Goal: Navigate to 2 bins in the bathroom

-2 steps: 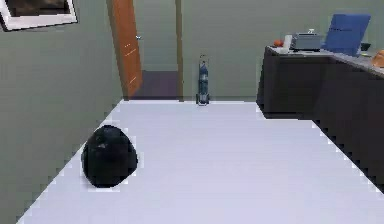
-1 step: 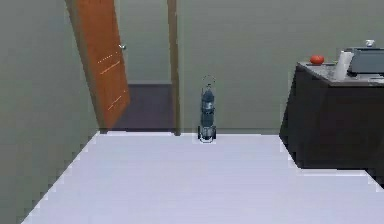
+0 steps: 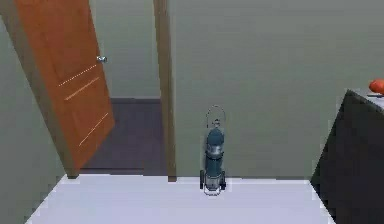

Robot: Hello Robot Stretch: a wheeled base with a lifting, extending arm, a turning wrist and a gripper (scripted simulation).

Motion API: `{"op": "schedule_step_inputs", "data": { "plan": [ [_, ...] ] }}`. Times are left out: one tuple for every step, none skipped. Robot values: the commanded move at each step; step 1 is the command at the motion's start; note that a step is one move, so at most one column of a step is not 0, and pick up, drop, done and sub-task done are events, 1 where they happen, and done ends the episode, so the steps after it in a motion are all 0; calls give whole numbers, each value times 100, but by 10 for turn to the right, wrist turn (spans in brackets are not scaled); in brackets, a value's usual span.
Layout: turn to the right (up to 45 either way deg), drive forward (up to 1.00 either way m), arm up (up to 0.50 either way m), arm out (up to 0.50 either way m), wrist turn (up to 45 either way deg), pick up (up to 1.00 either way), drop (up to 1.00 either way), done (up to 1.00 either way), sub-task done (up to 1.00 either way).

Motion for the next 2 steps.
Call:
{"op": "schedule_step_inputs", "data": {
  "plan": [
    [-180, 0, 0, 0, 0, 0, 0, 0, 0],
    [0, 100, 0, 0, 0, 0, 0, 0, 0]
  ]
}}
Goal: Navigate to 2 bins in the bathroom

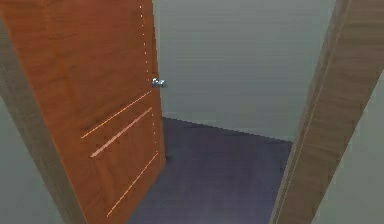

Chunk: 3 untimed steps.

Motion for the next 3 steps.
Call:
{"op": "schedule_step_inputs", "data": {
  "plan": [
    [-60, 0, 0, 0, 0, 0, 0, 0, 0],
    [0, 40, 0, 0, 0, 0, 0, 0, 0],
    [240, 0, 0, 0, 0, 0, 0, 0, 0]
  ]
}}
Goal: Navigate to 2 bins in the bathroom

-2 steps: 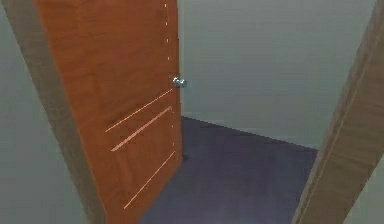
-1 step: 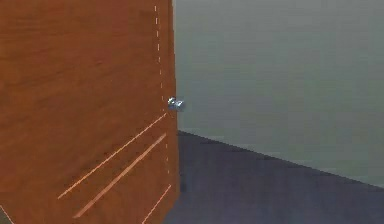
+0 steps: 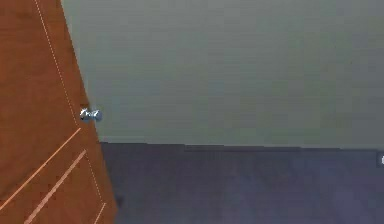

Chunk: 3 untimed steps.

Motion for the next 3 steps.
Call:
{"op": "schedule_step_inputs", "data": {
  "plan": [
    [0, 60, 0, 0, 0, 0, 0, 0, 0],
    [450, 0, 0, 0, 0, 0, 0, 0, 0],
    [450, 0, 0, 0, 0, 0, 0, 0, 0]
  ]
}}
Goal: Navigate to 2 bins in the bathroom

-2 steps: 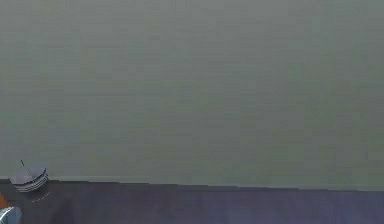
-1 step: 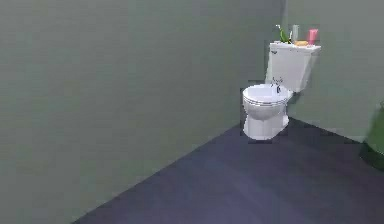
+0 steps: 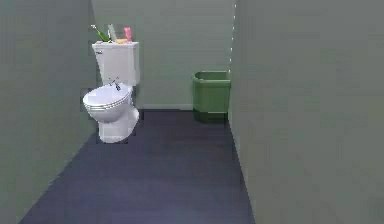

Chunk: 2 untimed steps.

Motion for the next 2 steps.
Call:
{"op": "schedule_step_inputs", "data": {
  "plan": [
    [0, 100, 0, 0, 0, 0, 0, 0, 0],
    [30, 0, 0, 0, 0, 0, 0, 0, 0]
  ]
}}
